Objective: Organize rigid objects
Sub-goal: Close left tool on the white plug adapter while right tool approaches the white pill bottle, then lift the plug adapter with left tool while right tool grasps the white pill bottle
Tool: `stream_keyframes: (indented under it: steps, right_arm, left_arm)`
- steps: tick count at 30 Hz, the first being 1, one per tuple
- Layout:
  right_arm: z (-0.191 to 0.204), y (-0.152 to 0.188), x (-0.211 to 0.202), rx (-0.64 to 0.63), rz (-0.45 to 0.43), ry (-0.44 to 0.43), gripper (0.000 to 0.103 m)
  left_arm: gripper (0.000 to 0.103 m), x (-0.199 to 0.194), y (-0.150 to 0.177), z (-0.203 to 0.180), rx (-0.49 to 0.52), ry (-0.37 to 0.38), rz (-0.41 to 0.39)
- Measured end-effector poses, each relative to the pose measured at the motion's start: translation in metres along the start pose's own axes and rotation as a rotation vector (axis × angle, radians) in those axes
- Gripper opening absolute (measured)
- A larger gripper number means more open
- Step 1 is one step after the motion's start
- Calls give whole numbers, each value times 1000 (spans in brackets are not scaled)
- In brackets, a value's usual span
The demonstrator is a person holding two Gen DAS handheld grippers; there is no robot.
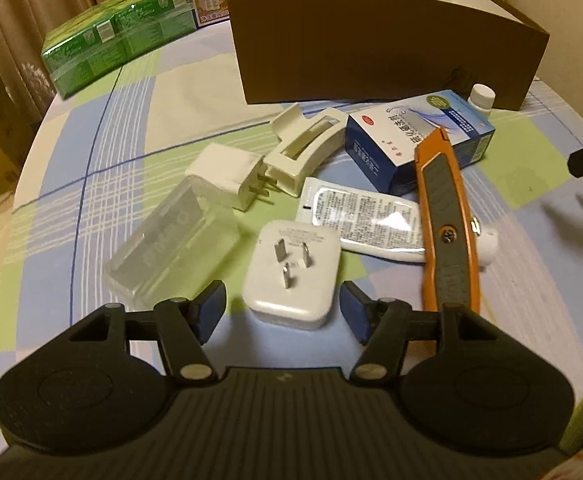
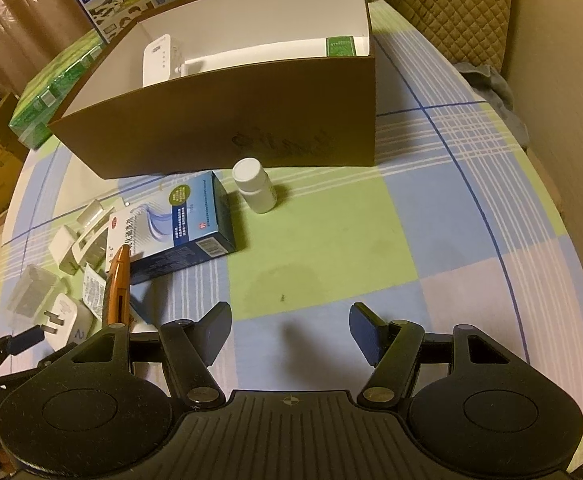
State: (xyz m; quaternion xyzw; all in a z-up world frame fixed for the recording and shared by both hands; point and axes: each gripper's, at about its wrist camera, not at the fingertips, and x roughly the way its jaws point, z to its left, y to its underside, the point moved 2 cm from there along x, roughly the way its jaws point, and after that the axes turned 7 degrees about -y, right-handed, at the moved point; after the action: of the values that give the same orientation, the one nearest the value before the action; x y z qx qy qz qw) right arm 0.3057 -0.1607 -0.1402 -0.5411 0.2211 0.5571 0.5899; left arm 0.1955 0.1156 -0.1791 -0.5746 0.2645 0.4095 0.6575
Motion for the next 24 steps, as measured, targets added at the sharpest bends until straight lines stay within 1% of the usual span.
stream_keyframes:
  steps: [7,9,10,12,18,24]
  right_arm:
    - [-3,2,1,10,4,3,63]
    - [-3,3,1,8,3,2,63]
    - [-4,3,1,7,3,1,63]
    - [-4,4,1,7,3,1,63]
    - [-4,4,1,-3,-8,-9,63]
    - [5,-3,2,-65,-67,-47,62]
  left_arm:
    - [58,12,-15,-5,22,2,-14]
    - [53,14,-18,-7,28,9,-15]
    - [48,15,-18,-8,33,19,-13]
    - [47,15,-18,-11,40,14,-16]
    - [45,5,-18,-13,40,14,-17]
    - [45,-13,-26,-11,11,7,-33]
